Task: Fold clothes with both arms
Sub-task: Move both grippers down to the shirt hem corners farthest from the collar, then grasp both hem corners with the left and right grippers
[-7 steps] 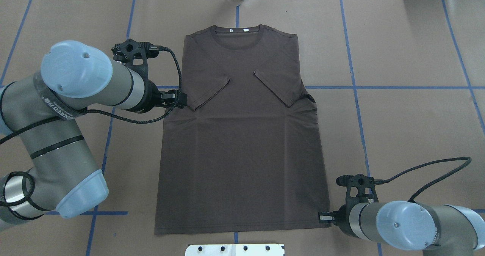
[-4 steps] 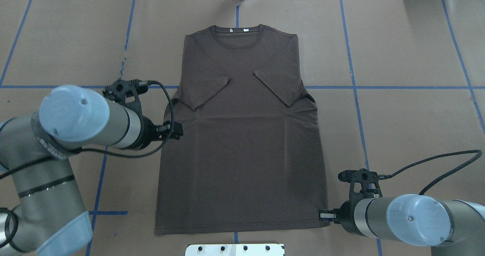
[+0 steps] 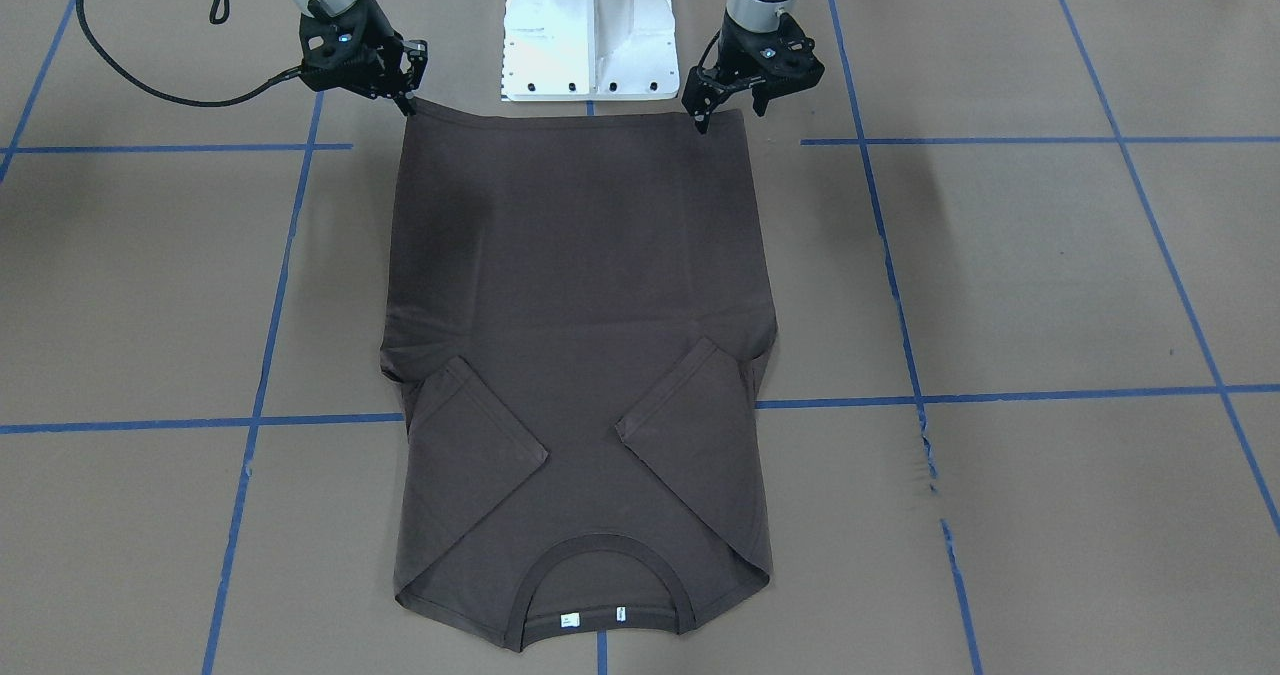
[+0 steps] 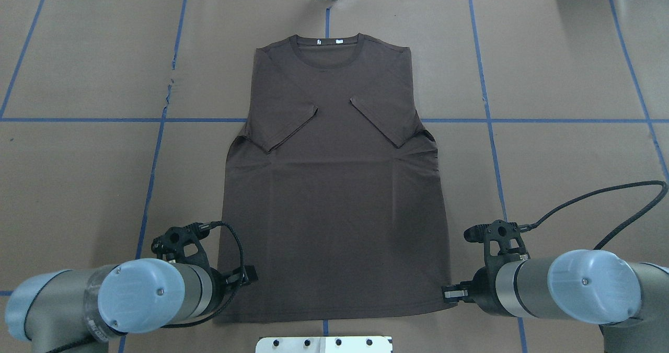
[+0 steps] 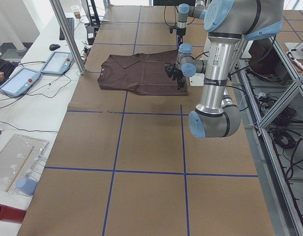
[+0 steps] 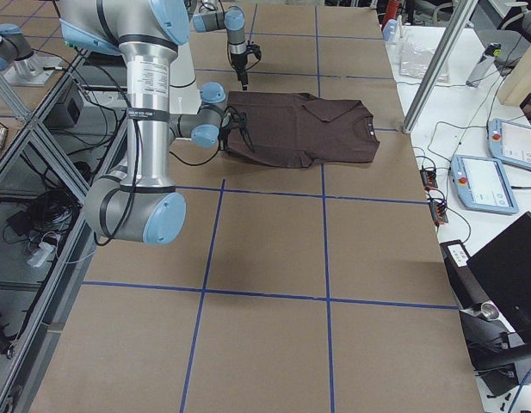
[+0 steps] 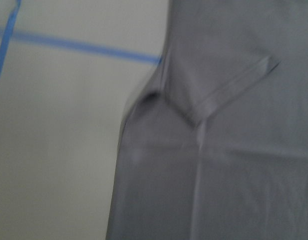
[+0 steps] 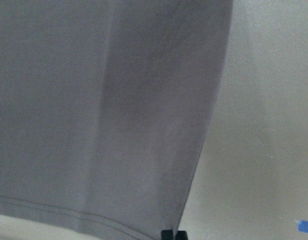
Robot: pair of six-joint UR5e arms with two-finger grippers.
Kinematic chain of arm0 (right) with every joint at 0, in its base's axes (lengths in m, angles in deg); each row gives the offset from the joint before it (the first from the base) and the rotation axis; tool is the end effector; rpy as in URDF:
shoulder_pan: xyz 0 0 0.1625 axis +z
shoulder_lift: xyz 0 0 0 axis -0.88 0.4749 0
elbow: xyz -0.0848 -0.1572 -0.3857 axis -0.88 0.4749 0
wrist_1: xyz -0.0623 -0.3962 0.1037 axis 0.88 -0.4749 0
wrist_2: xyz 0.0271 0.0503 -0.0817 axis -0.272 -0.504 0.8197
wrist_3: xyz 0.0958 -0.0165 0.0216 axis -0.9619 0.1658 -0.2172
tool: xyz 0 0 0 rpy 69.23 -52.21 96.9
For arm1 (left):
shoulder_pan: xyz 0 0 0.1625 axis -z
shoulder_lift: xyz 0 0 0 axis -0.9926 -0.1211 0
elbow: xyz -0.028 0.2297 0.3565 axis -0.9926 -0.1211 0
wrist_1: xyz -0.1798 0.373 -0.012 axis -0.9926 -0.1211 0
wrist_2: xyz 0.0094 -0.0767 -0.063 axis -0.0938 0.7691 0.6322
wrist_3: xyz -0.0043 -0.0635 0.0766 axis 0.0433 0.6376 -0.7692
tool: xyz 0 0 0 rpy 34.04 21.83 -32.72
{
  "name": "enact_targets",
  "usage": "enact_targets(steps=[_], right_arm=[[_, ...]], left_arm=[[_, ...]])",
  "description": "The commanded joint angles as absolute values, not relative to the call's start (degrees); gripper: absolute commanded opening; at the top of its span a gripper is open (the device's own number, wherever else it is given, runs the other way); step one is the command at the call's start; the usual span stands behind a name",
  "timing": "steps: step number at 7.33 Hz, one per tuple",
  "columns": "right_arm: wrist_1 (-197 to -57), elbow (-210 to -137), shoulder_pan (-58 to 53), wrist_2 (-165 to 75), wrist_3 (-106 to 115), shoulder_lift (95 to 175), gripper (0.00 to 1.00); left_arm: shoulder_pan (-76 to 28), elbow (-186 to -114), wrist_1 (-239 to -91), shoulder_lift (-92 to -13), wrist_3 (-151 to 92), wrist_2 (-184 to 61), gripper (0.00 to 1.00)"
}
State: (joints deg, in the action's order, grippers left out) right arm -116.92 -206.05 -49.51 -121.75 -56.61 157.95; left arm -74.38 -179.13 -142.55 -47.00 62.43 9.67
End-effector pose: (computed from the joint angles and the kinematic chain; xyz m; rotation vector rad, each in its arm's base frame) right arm -0.4116 -0.2081 0.3467 0.0577 -0.9872 -0.0822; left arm 0.4986 -0.2059 0.2933 -0.1025 0.8364 -0.3913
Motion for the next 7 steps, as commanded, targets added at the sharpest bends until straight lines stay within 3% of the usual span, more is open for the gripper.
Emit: enact_targets(steps=[1,7], right_arm=[[-116.9,-206.5,-48.7,-122.5,-55.6,157.8,0.0],[-117.0,-206.4,-48.6,-122.5,-55.6,157.7,0.0]], left_arm=[[-77.9,-178.4,-142.5,-45.8,65.9,8.2,0.93],[-79.6,-175.4,-148.3,-43.5,67.0,6.5,0.89]])
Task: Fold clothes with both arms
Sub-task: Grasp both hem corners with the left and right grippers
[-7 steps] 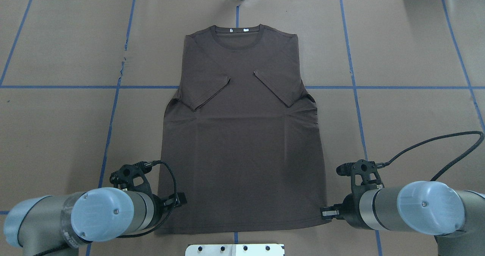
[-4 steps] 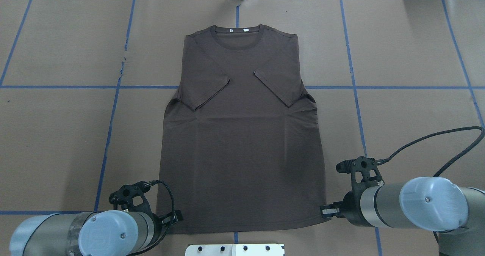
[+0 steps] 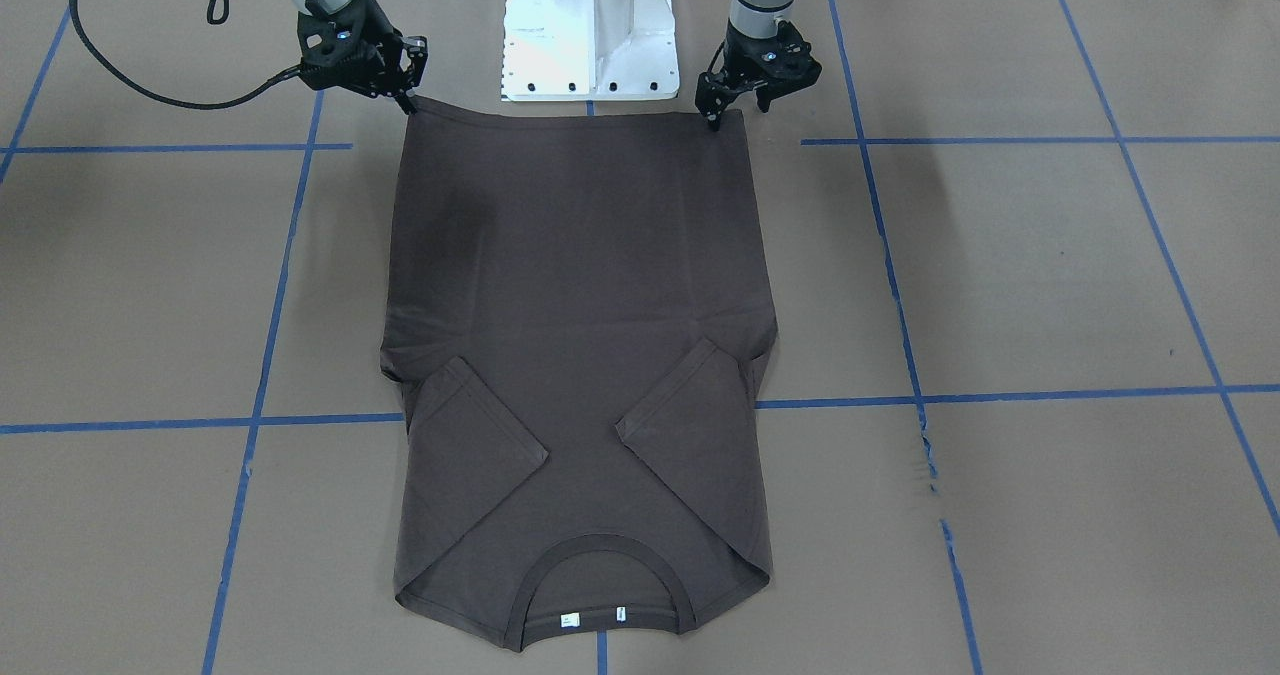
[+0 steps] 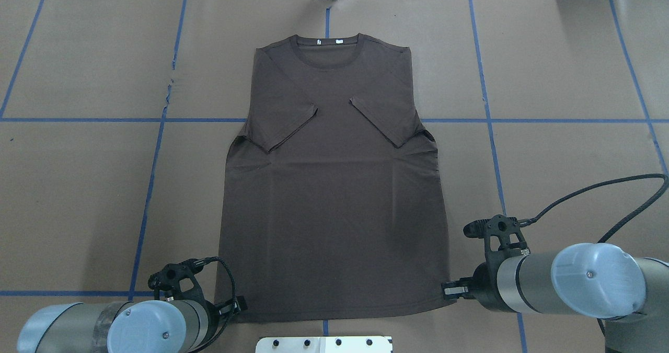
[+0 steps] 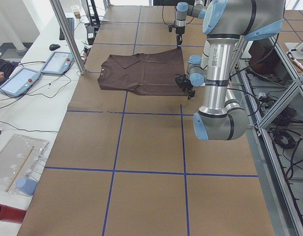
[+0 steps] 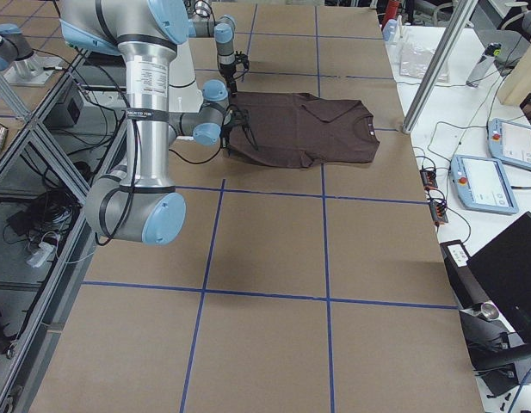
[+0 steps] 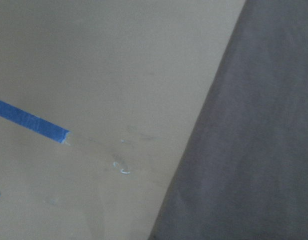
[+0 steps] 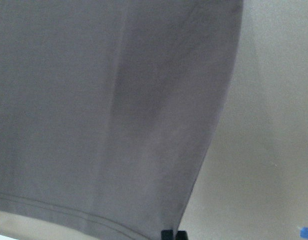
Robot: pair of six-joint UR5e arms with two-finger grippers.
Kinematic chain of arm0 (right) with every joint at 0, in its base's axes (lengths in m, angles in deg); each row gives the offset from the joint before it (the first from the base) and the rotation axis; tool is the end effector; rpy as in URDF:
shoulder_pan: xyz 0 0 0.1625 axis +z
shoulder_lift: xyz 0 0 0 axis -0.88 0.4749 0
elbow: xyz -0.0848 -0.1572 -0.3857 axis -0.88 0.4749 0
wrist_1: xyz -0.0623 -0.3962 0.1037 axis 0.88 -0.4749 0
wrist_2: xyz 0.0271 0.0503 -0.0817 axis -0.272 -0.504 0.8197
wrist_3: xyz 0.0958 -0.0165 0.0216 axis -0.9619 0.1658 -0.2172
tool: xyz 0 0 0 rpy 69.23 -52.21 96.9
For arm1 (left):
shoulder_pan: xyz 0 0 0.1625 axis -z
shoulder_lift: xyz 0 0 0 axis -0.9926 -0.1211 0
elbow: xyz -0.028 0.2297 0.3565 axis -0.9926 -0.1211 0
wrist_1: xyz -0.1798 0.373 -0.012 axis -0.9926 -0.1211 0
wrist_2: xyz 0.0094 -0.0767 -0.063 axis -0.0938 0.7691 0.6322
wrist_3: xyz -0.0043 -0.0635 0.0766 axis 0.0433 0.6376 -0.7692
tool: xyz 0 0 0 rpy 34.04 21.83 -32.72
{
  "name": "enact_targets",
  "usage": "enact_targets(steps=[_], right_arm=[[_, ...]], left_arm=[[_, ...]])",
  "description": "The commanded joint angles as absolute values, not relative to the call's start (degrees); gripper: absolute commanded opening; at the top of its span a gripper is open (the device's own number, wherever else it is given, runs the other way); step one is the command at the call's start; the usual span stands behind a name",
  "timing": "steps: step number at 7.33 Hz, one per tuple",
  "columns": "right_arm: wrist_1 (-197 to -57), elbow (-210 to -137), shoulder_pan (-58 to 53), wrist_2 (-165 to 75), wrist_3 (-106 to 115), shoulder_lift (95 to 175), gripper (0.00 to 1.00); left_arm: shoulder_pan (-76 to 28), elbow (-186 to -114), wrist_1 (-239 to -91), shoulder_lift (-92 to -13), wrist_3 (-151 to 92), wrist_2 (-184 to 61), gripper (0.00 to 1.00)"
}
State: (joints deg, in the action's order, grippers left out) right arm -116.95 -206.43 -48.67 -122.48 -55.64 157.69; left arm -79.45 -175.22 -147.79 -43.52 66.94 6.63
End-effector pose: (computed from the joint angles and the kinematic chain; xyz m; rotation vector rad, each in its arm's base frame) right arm -0.4079 -0.2127 0.3415 0.0645 -0.9988 -0.0914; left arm 0.5225 -0.1668 0.3425 -0.1166 0.7957 -0.4065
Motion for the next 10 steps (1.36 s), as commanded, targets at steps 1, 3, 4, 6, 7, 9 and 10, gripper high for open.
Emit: enact_targets(steps=[1,3,4,6,7,9,10], right_arm=[[-117.0,-206.4,-48.5,-122.6,-55.6,157.7,0.0],[-117.0,-206.4,-48.3,-122.7,-55.6,157.7,0.0],[-117.0,-206.4,-48.1,-122.7,-55.6,157.7,0.0],[-117.0,-206.5,-47.8,-122.8,-55.6,157.8,0.0],[-117.0,-206.5,-47.8,-122.8,-55.6,157.8,0.0],[-117.0,-206.5,-47.7,-122.8,-55.6,157.9,0.0],[-117.0,-206.5,-47.3,-123.6,-55.6,158.0,0.0]], left_arm=[[-79.7,-175.5,-148.3,-43.6,67.0,6.6,0.89],[-79.7,-175.7,-148.2,-43.8,67.0,6.6,0.83],[-79.8,-175.7,-148.2,-43.9,67.1,6.6,0.77],[-79.8,-175.4,-148.1,-43.8,67.1,6.6,0.59],[-79.8,-175.5,-148.1,-43.8,67.1,6.6,0.47],[-79.8,-175.5,-147.9,-43.8,67.1,6.6,0.12],[-79.8,-175.6,-147.9,-43.9,67.1,6.7,0.0]])
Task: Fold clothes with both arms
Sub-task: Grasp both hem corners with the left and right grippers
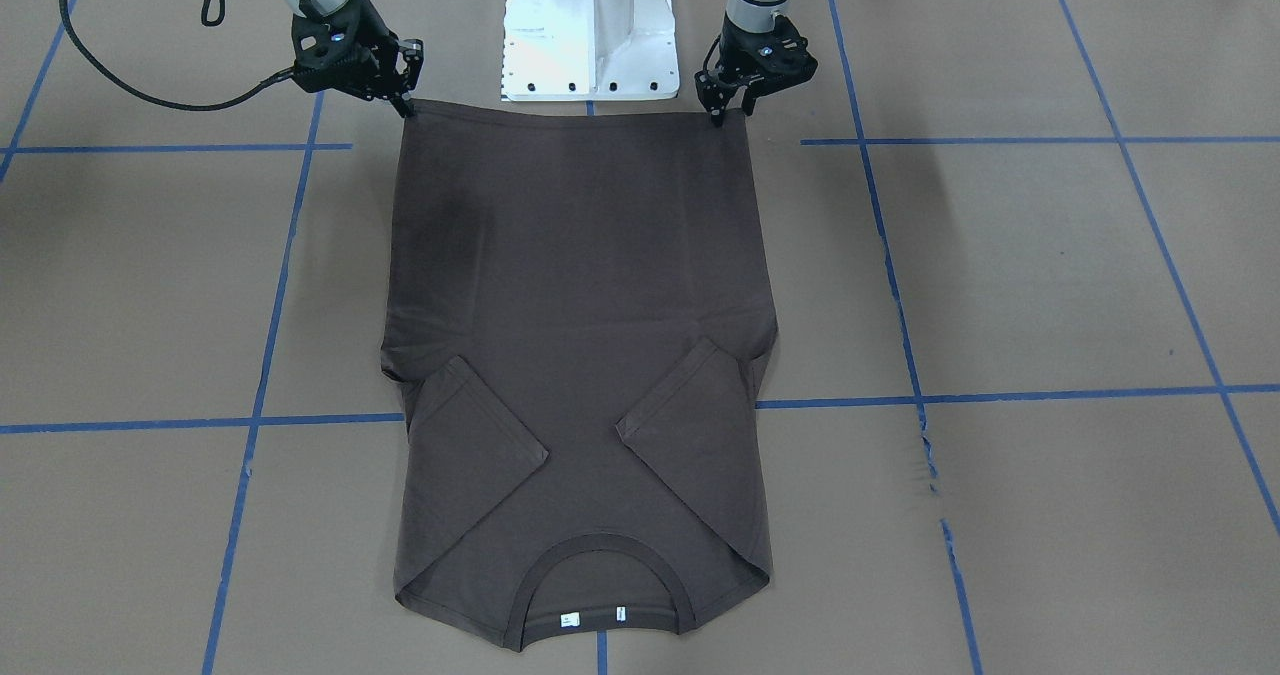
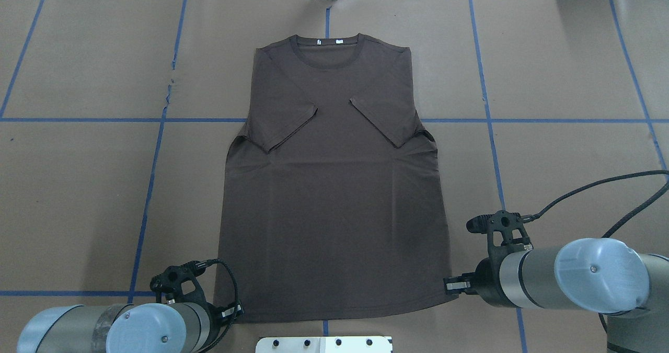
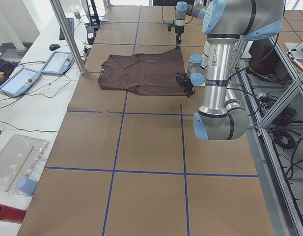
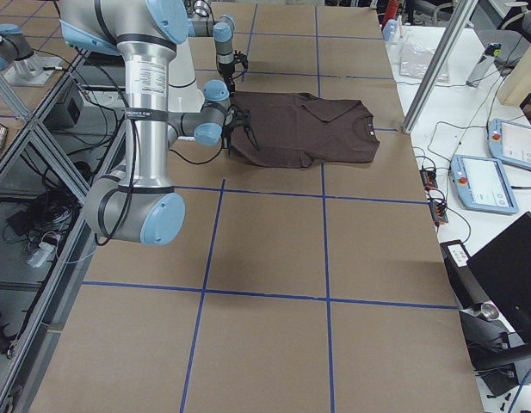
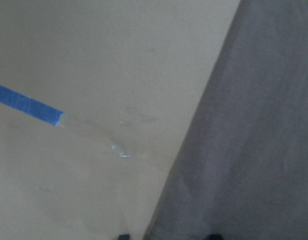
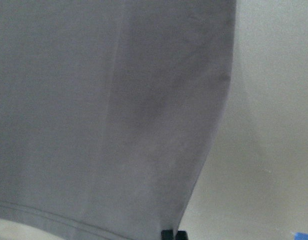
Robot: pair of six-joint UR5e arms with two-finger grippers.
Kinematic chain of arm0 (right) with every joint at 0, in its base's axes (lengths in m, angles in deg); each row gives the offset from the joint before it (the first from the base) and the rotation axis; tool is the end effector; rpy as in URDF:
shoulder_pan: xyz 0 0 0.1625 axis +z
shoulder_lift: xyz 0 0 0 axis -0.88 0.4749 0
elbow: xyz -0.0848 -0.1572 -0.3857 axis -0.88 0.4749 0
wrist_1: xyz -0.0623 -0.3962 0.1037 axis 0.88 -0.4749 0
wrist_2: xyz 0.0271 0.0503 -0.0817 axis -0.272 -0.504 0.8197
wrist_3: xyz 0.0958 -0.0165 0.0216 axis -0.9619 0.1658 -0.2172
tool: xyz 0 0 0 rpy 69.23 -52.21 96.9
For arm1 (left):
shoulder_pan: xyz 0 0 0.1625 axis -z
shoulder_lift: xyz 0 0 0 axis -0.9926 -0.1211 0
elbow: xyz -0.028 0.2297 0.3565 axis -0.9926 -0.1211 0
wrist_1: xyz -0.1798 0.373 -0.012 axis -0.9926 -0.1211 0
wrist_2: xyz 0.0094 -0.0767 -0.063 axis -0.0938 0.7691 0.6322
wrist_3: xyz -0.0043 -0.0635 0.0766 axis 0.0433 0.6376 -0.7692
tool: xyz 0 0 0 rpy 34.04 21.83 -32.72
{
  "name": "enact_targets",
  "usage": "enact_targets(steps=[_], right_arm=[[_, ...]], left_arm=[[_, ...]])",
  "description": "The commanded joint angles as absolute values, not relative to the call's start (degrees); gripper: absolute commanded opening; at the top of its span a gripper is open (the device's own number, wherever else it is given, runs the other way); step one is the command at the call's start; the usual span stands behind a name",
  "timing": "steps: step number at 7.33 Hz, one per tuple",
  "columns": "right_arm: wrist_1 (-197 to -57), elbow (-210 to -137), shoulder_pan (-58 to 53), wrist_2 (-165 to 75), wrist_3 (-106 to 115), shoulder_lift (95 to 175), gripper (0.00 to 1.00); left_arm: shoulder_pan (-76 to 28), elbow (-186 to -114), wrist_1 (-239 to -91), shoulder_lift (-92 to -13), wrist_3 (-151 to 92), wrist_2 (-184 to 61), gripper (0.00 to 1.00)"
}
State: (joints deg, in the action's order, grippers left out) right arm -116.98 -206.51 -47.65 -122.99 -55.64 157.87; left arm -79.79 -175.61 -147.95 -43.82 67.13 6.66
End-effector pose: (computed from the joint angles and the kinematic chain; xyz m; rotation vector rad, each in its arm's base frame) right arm -0.4032 -0.2188 0.3423 0.0648 -0.9975 -0.0793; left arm 0.5228 -0.1636 0.3362 -0.1231 0.8098 -0.4029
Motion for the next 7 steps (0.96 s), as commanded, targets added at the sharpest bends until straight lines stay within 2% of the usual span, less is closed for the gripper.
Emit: enact_targets(steps=[1,7], right_arm=[[-117.0,-206.5,-46.9,-124.2,-55.6,158.0,0.0],[-117.0,-206.5,-46.8,-124.3,-55.6,158.0,0.0]], left_arm=[[-79.8,-175.7,-147.9,-43.9,67.1,6.7,0.0],[-79.5,-177.9,-147.3,-43.8,66.9,7.0,0.0]])
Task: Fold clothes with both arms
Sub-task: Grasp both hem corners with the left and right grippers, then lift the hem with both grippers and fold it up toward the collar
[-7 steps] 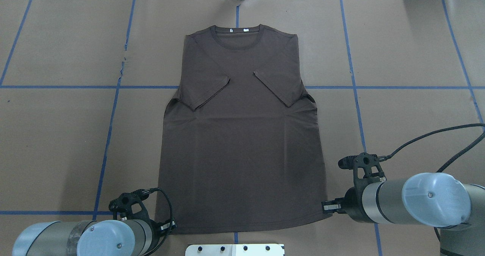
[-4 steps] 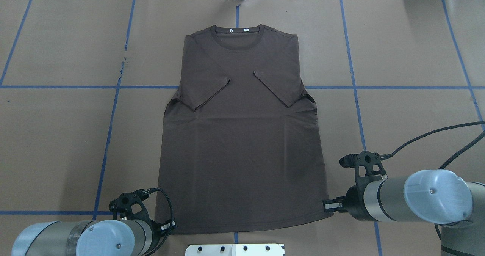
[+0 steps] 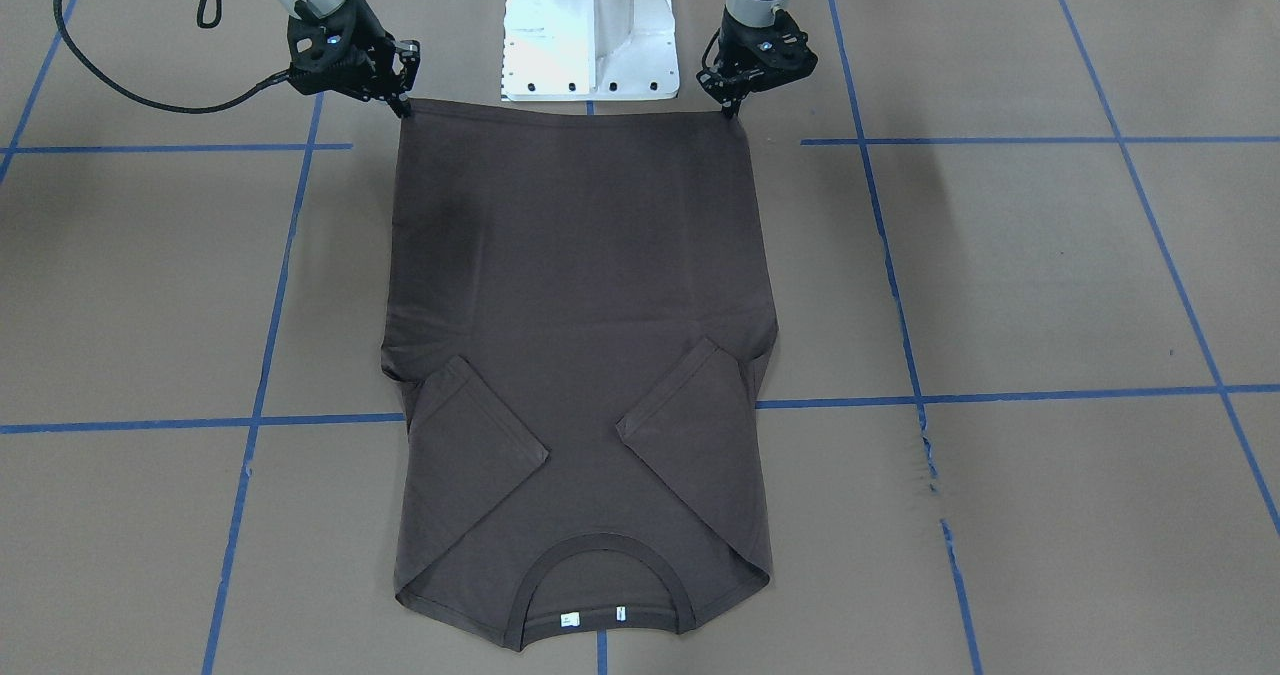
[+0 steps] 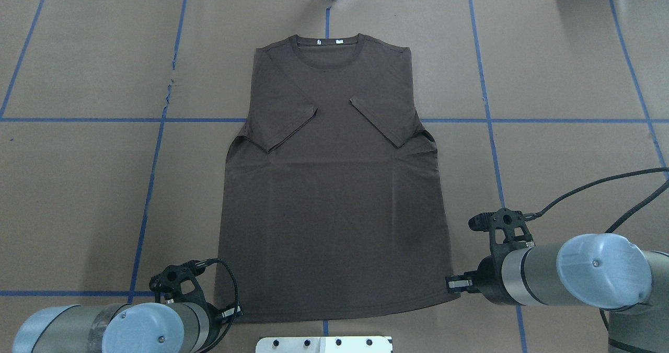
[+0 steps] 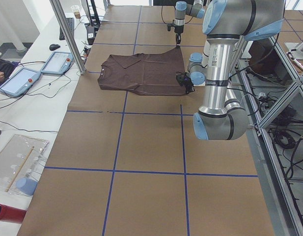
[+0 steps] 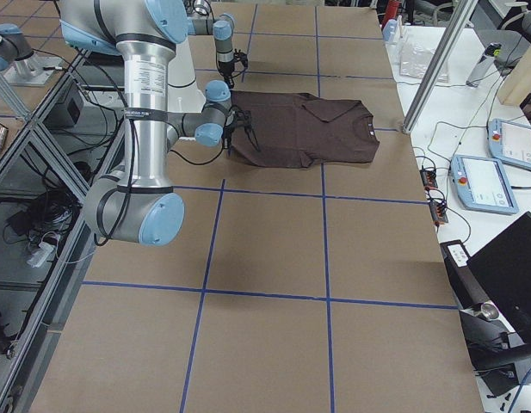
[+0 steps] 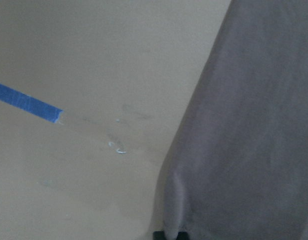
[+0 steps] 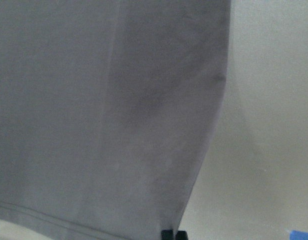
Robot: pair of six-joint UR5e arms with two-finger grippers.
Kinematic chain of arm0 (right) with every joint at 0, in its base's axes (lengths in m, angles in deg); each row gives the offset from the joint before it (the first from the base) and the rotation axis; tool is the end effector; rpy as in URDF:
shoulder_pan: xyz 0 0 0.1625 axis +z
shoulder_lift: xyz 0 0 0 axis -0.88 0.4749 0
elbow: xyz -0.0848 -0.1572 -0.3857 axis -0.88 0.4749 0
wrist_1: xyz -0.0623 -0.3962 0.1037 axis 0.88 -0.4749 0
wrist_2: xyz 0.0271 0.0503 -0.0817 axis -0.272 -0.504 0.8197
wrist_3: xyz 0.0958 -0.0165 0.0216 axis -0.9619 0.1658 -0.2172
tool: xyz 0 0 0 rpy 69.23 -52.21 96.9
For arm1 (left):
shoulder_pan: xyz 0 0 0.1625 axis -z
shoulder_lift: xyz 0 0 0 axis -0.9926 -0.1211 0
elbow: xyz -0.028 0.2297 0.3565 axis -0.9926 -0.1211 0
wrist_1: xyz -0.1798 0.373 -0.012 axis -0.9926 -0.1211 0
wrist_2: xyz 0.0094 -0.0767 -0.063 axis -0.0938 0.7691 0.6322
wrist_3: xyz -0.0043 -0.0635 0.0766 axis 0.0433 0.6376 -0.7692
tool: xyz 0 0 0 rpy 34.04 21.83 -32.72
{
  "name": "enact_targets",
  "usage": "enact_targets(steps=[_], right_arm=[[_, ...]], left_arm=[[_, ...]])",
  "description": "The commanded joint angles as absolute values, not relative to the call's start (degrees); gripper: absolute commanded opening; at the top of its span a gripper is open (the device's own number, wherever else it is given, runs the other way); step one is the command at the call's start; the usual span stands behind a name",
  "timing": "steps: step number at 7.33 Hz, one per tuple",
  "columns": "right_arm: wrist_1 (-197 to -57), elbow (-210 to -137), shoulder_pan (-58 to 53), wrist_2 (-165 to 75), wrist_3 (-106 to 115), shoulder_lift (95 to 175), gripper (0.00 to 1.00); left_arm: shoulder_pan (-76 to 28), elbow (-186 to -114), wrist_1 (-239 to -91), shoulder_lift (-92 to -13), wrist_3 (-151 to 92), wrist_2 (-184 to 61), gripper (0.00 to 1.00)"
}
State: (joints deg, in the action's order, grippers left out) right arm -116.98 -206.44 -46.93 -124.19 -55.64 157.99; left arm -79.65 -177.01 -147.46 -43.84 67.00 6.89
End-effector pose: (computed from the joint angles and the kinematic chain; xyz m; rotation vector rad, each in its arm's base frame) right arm -0.4005 -0.2218 0.3435 0.0514 -0.9977 -0.0778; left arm 0.5164 -0.1641 0.3263 -0.1275 0.8256 -0.4005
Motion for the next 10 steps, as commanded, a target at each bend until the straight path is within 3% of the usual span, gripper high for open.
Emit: enact_targets(steps=[1,5,7,10], right_arm=[[-117.0,-206.6,-46.2,-125.9,-55.6,158.1,0.0],[-116.9,-214.0,-49.1,-133.7,-56.4,164.1,0.0],[-116.9,-216.4,-48.1,-134.9,-55.6,165.4,0.0],[-116.8,-209.4,-37.1,-134.3,-41.3,155.9,0.0]], left_arm=[[-78.9,-180.6,-147.3,-43.0,66.3,7.3,0.0],[-84.3,-199.2,-132.7,-41.7,63.9,7.4,0.0],[-85.2,-200.8,-131.4,-42.1,63.7,7.5,0.0],[-75.1,-197.6,-131.9,-46.9,48.5,7.3,0.0]])
